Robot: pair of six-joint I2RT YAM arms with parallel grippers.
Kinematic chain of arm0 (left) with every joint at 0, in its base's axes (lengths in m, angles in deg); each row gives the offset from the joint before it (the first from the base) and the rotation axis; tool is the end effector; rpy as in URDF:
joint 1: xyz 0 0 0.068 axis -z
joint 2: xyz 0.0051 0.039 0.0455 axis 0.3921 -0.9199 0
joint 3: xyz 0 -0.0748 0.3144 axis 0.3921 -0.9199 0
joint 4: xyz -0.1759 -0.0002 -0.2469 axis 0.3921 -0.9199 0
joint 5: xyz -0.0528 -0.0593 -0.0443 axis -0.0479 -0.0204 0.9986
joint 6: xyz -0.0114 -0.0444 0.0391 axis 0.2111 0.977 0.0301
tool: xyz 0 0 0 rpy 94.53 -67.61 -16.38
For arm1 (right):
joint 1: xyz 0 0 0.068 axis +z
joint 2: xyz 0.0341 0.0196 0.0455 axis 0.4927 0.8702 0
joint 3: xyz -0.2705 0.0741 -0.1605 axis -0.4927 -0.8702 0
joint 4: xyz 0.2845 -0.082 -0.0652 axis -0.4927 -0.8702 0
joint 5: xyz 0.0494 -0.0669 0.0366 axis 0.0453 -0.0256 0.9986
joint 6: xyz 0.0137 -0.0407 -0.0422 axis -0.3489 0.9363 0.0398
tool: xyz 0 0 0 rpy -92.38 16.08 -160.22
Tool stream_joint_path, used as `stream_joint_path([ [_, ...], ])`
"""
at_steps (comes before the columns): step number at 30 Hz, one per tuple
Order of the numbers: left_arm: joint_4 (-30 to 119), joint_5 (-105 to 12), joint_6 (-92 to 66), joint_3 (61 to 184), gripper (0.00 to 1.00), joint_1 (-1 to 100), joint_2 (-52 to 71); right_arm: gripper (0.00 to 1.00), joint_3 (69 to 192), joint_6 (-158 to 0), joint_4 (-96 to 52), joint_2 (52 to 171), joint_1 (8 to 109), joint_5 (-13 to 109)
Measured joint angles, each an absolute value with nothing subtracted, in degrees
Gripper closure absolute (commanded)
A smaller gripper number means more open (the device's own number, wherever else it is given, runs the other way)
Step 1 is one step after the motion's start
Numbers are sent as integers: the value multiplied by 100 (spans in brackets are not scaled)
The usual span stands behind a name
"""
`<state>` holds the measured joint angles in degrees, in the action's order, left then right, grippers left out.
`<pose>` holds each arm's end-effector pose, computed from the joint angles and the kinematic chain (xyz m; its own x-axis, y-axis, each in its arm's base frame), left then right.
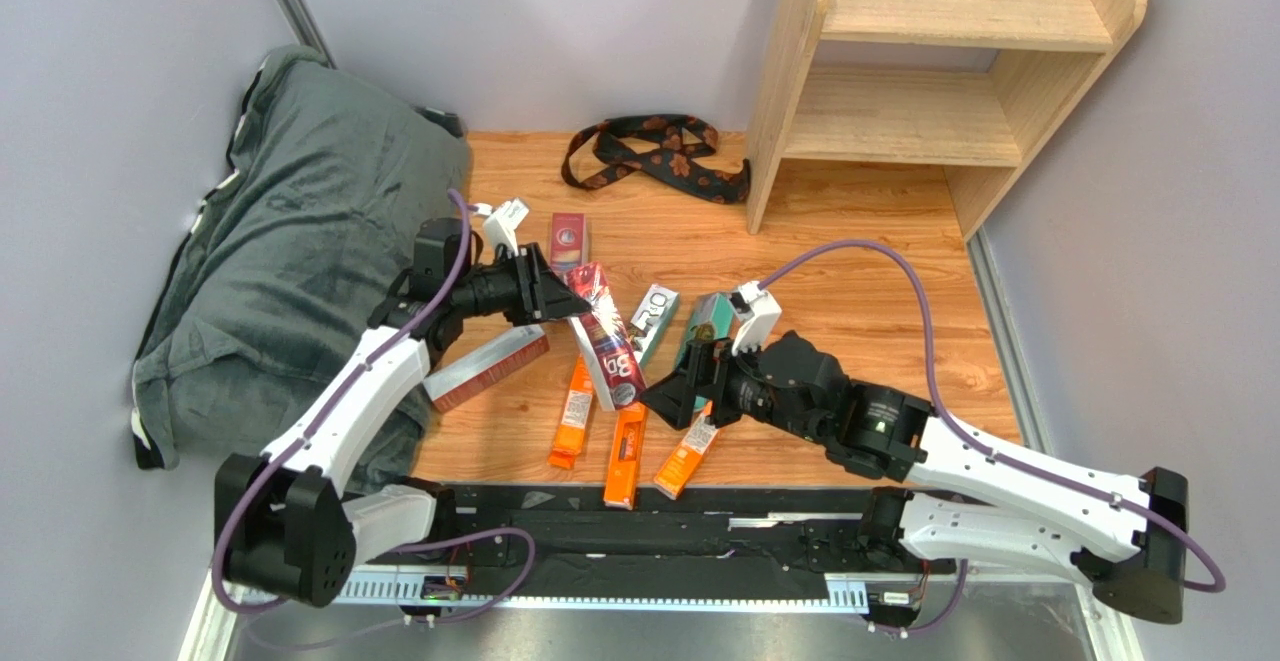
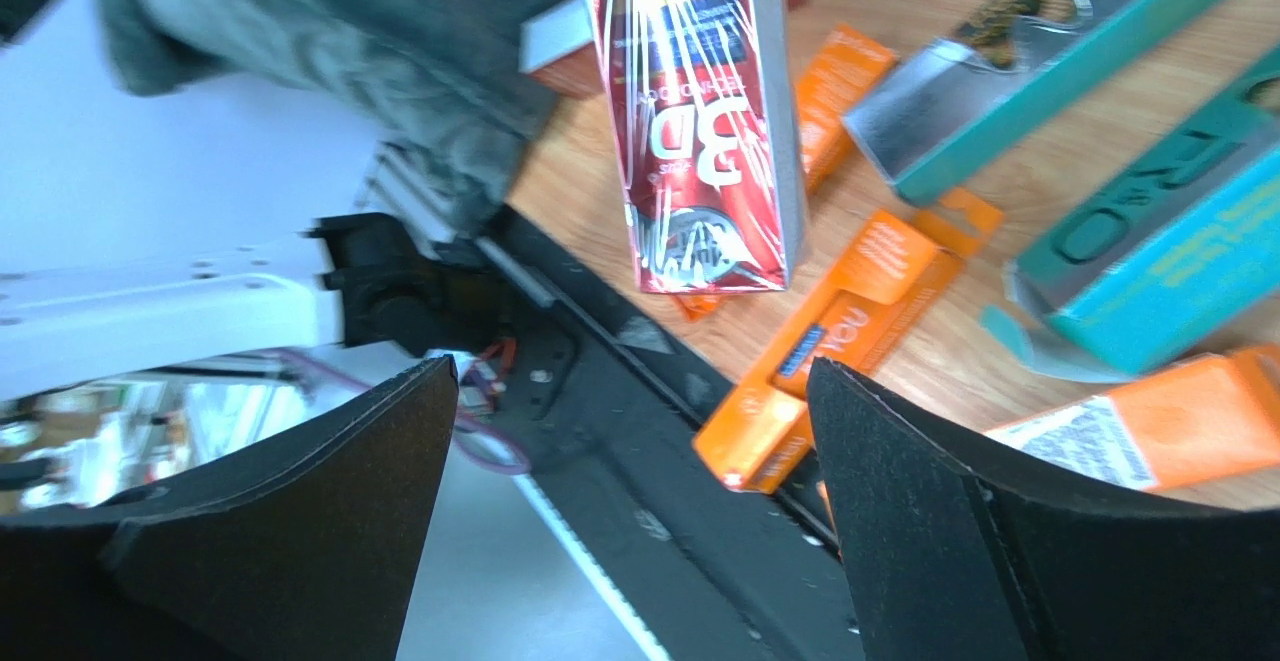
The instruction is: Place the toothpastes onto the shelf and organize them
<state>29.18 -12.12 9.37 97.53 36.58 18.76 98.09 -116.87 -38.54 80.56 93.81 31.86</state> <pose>0.2607 -0.0935 0.3100 -0.8321 -0.2253 -0.5068 0.3208 0.5499 -0.7711 0.1008 0.1948 0.3320 -0.7147 0.1257 -0.6880 -0.4678 0.6453 0.6039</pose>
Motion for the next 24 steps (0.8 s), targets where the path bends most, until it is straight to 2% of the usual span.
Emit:
stream_joint_path([
  [11, 2612, -947, 1153, 9840, 65, 3639, 2873, 8, 9073, -12349, -2715, 7221, 9381, 3916],
  [24, 3302, -453, 2172, 9993, 65, 3612, 3024, 9, 8463, -12981, -1216, 7247, 9381, 4205],
])
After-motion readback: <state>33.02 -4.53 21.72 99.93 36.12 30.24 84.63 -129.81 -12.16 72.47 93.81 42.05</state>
